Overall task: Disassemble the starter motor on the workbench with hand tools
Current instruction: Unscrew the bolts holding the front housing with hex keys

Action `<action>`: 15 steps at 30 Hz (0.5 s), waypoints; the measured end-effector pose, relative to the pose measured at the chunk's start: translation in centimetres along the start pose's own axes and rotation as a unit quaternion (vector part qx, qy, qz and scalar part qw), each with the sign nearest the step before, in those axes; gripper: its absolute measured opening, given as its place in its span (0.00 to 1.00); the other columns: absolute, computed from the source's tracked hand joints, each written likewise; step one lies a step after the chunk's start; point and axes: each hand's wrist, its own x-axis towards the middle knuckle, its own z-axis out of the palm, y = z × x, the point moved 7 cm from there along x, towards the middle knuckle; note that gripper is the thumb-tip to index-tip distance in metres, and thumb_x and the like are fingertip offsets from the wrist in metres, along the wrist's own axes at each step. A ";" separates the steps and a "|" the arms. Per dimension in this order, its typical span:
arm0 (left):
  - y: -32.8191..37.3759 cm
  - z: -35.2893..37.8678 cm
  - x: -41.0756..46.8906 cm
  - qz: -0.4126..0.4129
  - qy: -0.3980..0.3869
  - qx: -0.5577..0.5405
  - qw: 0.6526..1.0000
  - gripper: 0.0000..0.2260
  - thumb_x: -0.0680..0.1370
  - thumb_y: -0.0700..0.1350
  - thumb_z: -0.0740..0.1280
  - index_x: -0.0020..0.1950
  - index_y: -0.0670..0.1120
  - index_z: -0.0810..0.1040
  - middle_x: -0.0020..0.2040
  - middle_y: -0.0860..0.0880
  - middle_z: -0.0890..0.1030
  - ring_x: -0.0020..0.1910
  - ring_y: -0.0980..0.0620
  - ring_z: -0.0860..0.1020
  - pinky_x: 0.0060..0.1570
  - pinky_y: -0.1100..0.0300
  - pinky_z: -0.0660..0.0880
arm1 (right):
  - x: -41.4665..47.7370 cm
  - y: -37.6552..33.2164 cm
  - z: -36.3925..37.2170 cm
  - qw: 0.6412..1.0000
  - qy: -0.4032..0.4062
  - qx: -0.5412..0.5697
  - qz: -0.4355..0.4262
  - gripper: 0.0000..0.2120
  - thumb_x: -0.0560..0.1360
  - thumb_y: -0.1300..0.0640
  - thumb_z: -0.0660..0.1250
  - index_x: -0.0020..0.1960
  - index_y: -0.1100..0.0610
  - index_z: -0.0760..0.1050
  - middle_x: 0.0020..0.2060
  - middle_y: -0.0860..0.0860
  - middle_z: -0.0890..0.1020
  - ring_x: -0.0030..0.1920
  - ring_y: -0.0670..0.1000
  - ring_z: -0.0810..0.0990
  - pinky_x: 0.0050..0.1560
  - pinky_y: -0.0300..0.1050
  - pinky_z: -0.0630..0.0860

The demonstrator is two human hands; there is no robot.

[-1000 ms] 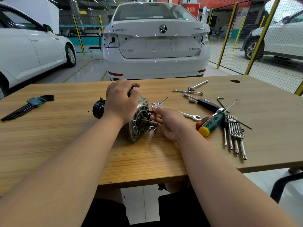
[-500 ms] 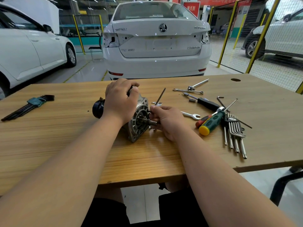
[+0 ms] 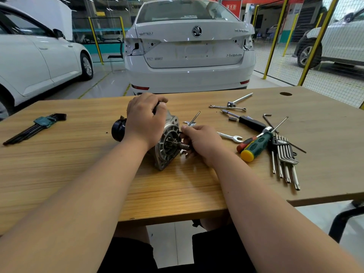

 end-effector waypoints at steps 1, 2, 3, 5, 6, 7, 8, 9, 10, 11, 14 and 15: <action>0.0 0.0 0.0 -0.001 0.000 -0.001 1.000 0.17 0.77 0.49 0.54 0.55 0.47 0.81 0.51 0.54 0.77 0.57 0.55 0.70 0.62 0.59 0.62 | 0.1 0.1 0.1 1.000 -0.005 0.018 0.017 0.13 0.79 0.52 0.65 0.40 0.59 0.79 0.21 0.46 0.77 0.21 0.46 0.73 0.22 0.38 0.70; -0.1 0.0 0.0 -0.002 0.000 -0.002 1.000 0.17 0.77 0.48 0.54 0.55 0.47 0.81 0.52 0.53 0.77 0.57 0.54 0.70 0.62 0.58 0.62 | 0.2 0.3 0.2 0.999 -0.010 0.032 0.033 0.13 0.79 0.52 0.65 0.40 0.59 0.79 0.21 0.46 0.76 0.20 0.46 0.72 0.22 0.38 0.69; -0.1 0.0 0.0 -0.005 0.001 -0.003 1.000 0.17 0.77 0.48 0.54 0.55 0.47 0.81 0.52 0.52 0.78 0.57 0.53 0.71 0.63 0.57 0.63 | 0.2 0.4 0.3 0.998 -0.015 0.041 0.046 0.13 0.79 0.52 0.65 0.40 0.59 0.78 0.21 0.46 0.76 0.20 0.46 0.72 0.22 0.37 0.68; -0.1 -0.1 0.0 -0.008 0.003 -0.003 1.000 0.18 0.77 0.48 0.54 0.55 0.46 0.81 0.53 0.51 0.79 0.58 0.52 0.71 0.64 0.54 0.64 | 0.2 0.4 0.5 0.998 -0.021 0.040 0.047 0.14 0.79 0.52 0.65 0.39 0.59 0.78 0.20 0.46 0.76 0.20 0.46 0.72 0.22 0.37 0.68; -0.1 -0.1 0.0 -0.008 0.003 -0.001 1.000 0.18 0.77 0.48 0.54 0.55 0.46 0.81 0.53 0.50 0.79 0.58 0.52 0.72 0.64 0.53 0.64 | 0.2 0.2 0.5 0.999 -0.019 0.023 0.034 0.14 0.79 0.52 0.64 0.39 0.58 0.78 0.20 0.45 0.76 0.20 0.46 0.72 0.22 0.38 0.69; -0.1 -0.1 0.0 -0.008 0.004 0.001 1.000 0.18 0.77 0.48 0.54 0.55 0.46 0.81 0.53 0.50 0.79 0.58 0.52 0.72 0.64 0.53 0.64 | 0.1 -0.2 0.4 1.000 -0.012 -0.012 0.014 0.14 0.79 0.51 0.64 0.39 0.57 0.78 0.20 0.45 0.76 0.20 0.45 0.73 0.22 0.38 0.70; -0.2 -0.1 0.0 -0.009 0.004 0.005 1.000 0.18 0.77 0.48 0.54 0.56 0.46 0.81 0.53 0.50 0.79 0.57 0.52 0.71 0.64 0.54 0.64 | 0.0 -0.6 0.3 0.998 -0.002 -0.061 -0.012 0.14 0.79 0.50 0.63 0.39 0.56 0.78 0.21 0.45 0.77 0.21 0.46 0.75 0.24 0.39 0.72; -0.2 -0.1 0.0 -0.011 0.006 0.008 1.000 0.18 0.77 0.48 0.54 0.56 0.46 0.81 0.54 0.50 0.79 0.57 0.54 0.70 0.63 0.56 0.63 | -0.1 -1.1 0.1 0.992 0.009 -0.118 -0.042 0.14 0.80 0.49 0.63 0.39 0.54 0.78 0.23 0.46 0.78 0.24 0.47 0.77 0.26 0.41 0.74; -0.3 -0.1 0.0 -0.013 0.006 0.010 1.000 0.18 0.77 0.48 0.54 0.56 0.46 0.81 0.54 0.50 0.79 0.56 0.56 0.69 0.63 0.58 0.62 | -0.2 -1.7 0.1 0.982 0.020 -0.173 -0.073 0.14 0.80 0.49 0.63 0.39 0.53 0.78 0.26 0.48 0.80 0.28 0.49 0.79 0.30 0.45 0.76; -0.3 -0.1 -0.1 -0.015 0.007 0.012 1.000 0.18 0.77 0.49 0.54 0.56 0.46 0.81 0.54 0.50 0.79 0.55 0.57 0.67 0.62 0.58 0.61 | -0.4 -2.3 0.0 0.969 0.029 -0.221 -0.107 0.14 0.80 0.49 0.63 0.39 0.53 0.79 0.30 0.51 0.81 0.33 0.52 0.81 0.34 0.49 0.78; -0.3 -0.1 -0.1 -0.017 0.003 0.012 1.000 0.18 0.77 0.49 0.54 0.57 0.47 0.80 0.54 0.50 0.78 0.56 0.57 0.67 0.63 0.57 0.61 | -0.9 -4.0 0.1 0.918 0.031 -0.338 -0.203 0.14 0.80 0.50 0.63 0.40 0.56 0.78 0.32 0.51 0.79 0.34 0.52 0.77 0.33 0.46 0.72; -0.3 -0.1 -0.1 -0.017 0.002 0.010 1.000 0.18 0.77 0.49 0.54 0.57 0.46 0.80 0.54 0.50 0.78 0.56 0.57 0.67 0.63 0.58 0.61 | -1.1 -4.5 0.2 0.898 0.023 -0.376 -0.229 0.13 0.79 0.50 0.64 0.40 0.55 0.77 0.30 0.49 0.77 0.32 0.49 0.74 0.31 0.44 0.68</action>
